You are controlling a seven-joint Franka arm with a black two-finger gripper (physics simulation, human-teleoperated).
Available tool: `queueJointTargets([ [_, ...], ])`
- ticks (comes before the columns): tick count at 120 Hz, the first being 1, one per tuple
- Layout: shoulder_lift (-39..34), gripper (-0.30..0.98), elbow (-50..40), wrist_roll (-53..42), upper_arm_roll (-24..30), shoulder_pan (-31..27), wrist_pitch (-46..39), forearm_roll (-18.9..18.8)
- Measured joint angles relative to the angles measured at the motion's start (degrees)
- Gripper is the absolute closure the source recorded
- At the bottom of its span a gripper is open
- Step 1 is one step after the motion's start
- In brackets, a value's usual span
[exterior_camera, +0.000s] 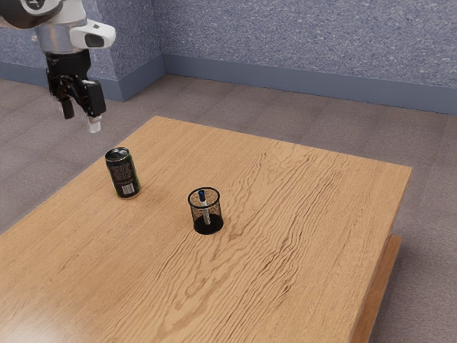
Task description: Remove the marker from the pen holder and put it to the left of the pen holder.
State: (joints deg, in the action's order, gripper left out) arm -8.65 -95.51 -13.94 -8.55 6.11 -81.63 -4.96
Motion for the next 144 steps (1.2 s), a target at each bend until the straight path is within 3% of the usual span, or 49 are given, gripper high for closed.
queueJointTargets([
  [13,1.37,0.00,0.05,1.84,0.25,0.22,-1.35,1.24],
  [43,21.46,0.00,0.62,5.88,0.25,2.38,-17.43,7.56],
  [58,32.10,0.00,8.27,8.70,0.28,2.68,-23.27,8.43],
  [76,39.64,0.00,13.20,11.42,0.29,2.68,-28.15,9.00],
  [93,41.86,0.00,13.43,13.44,0.29,2.96,-31.66,9.17],
  [107,38.65,0.00,7.09,14.78,0.29,3.35,-34.98,9.38],
  [144,34.14,0.00,0.99,17.10,0.59,5.06,-39.03,8.89],
])
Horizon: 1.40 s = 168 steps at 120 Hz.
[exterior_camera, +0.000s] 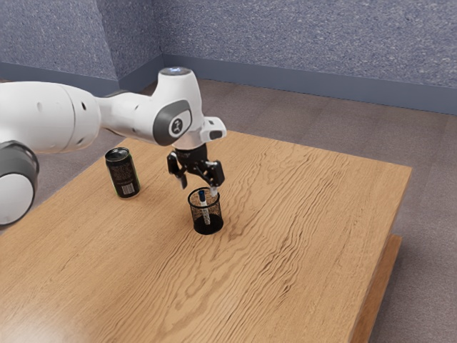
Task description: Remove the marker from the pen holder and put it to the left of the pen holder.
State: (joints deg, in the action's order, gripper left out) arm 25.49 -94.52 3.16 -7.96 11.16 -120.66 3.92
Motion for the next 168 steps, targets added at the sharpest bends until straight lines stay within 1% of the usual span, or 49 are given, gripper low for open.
queueJointTargets([
  [33,-0.64,0.01,-2.13,1.13,0.76,0.40,-0.85,-0.11],
  [37,-0.89,0.07,-2.36,1.23,0.84,0.34,-0.89,-0.13],
  [50,-1.15,0.34,-2.59,1.07,0.85,0.21,-0.95,-0.25],
  [58,-1.18,0.47,-2.62,0.79,0.85,0.07,-0.96,-0.28],
  [68,-1.24,0.59,-2.62,0.39,0.78,0.01,-0.97,-0.32],
  [79,-1.27,0.67,-2.62,0.04,0.76,0.04,-0.98,-0.38],
  [93,-2.00,0.73,-2.79,-0.09,0.77,0.00,-1.00,-0.76],
  [110,-7.41,0.75,-3.84,0.03,0.54,0.17,-0.78,-1.34],
  [120,-12.29,0.76,-3.88,0.25,0.43,0.13,-0.46,-3.92],
  [131,-13.64,0.77,-2.76,0.46,0.33,-0.52,-0.23,-6.26],
  [137,-12.19,0.77,-0.69,0.46,0.31,-1.95,-0.16,-7.01],
  [146,-6.26,0.77,5.90,-0.08,0.32,-5.45,-0.14,-7.63],
  [155,-0.44,0.78,12.03,-0.74,0.64,-7.42,-0.25,-7.93],
  [161,3.22,0.78,15.90,-1.28,1.80,-9.06,-0.60,-8.03],
  [168,6.61,0.78,17.93,-2.18,3.34,-11.46,-2.09,-8.08],
])
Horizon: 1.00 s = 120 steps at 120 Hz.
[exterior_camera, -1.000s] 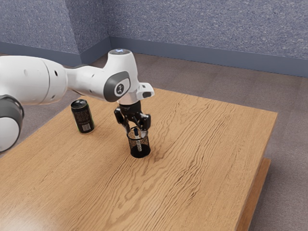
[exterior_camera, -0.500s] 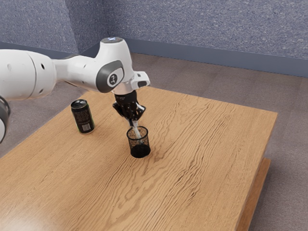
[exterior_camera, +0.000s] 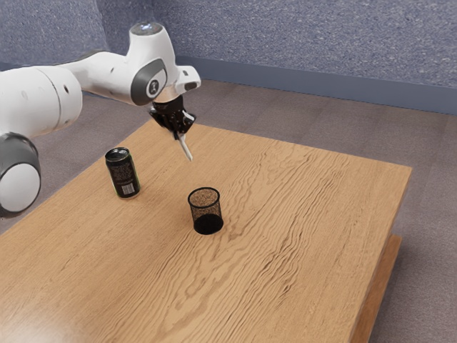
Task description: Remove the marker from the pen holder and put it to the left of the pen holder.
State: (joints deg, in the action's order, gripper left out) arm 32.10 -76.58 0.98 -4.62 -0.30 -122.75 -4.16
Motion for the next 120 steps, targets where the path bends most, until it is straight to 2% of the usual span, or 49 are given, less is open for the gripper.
queueJointTargets([
  [24,6.78,0.78,0.97,-4.39,6.87,-7.65,-9.04,-0.30],
  [57,10.60,0.78,0.14,-10.12,7.73,-10.32,-20.14,-0.16],
  [77,8.81,0.41,-2.01,-14.11,7.71,-10.41,-22.80,1.43],
  [85,1.97,0.30,-9.19,-15.46,6.38,-9.93,-23.34,1.76],
  [91,-7.61,0.23,-14.90,-16.19,3.73,-7.93,-22.14,1.95],
  [98,-21.33,0.18,-18.00,-16.01,2.50,-5.79,-14.26,2.16],
  [104,-30.20,0.14,-18.74,-15.57,2.16,-4.77,-6.17,2.20],
  [111,-36.42,0.11,-19.05,-15.09,1.98,-3.87,2.78,2.03],
  [120,-40.45,0.08,-19.44,-14.47,2.03,-2.96,12.17,1.84],
])
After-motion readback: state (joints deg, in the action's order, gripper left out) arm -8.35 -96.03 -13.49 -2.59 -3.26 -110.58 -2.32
